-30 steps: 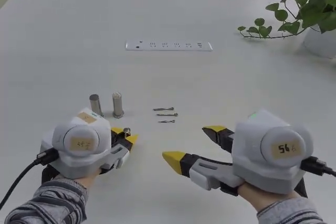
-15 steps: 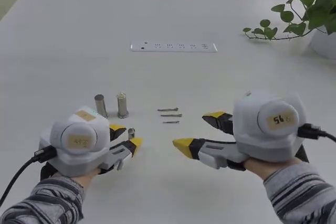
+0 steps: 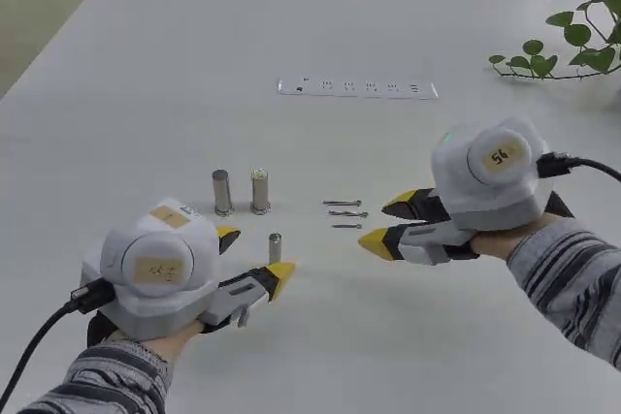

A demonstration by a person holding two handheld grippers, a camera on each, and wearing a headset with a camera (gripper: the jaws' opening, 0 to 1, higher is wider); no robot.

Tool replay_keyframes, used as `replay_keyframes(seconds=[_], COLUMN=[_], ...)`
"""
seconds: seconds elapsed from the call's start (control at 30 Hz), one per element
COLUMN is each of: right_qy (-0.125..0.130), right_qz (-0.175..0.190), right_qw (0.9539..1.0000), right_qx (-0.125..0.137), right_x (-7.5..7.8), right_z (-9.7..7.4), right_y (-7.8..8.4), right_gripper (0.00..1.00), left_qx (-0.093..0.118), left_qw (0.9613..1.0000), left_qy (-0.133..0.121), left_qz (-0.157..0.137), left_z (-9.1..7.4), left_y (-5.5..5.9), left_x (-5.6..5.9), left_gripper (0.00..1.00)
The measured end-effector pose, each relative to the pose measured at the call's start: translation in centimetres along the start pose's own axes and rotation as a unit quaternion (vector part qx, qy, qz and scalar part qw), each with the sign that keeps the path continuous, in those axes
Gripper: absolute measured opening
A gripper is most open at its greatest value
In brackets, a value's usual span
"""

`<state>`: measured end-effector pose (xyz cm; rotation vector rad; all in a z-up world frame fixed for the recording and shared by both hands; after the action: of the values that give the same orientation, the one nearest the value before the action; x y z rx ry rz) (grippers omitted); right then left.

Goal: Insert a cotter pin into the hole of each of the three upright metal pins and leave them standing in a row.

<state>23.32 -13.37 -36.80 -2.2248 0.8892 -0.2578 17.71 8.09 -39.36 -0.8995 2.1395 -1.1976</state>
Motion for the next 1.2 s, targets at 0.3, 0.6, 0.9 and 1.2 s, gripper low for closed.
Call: replay_keyframes(seconds=[0.3,0.6,0.9,1.2], right_qy=[-0.008,-0.032,-0.044,-0.054], right_qz=[-0.026,-0.056,-0.084,-0.109], right_qw=[0.9992,0.9950,0.9892,0.9811], right_qx=[-0.031,-0.076,-0.112,-0.150], right_x=[1.2,2.3,2.7,2.8], right_z=[2.0,4.3,5.8,6.9], right_y=[-0.8,-1.0,-1.0,-0.9], right_gripper=[0.18,0.13,0.09,0.07], left_qx=[-0.006,0.011,0.005,0.001], left_qw=[0.9998,0.9996,0.9993,0.9987], left_qy=[-0.018,-0.025,-0.033,-0.040], left_qz=[0.000,-0.005,-0.019,-0.030], left_z=[-1.5,-2.6,-3.8,-4.5], left_y=[0.3,0.5,1.3,1.8], left_x=[-0.2,-0.1,-0.1,-0.1], left_gripper=[0.52,0.58,0.57,0.54])
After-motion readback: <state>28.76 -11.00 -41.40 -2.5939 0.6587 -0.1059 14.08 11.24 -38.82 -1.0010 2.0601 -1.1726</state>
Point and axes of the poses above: the centre of the closed fingertips' face, and the gripper's own axes: z roughly forward along the fingers, x roughly to its right, y roughly out of its underside, the point moved 9 cm from there along -z, roughly backward along the fingers, and after that the axes turned 11 degrees about z, right-handed, at the moved point
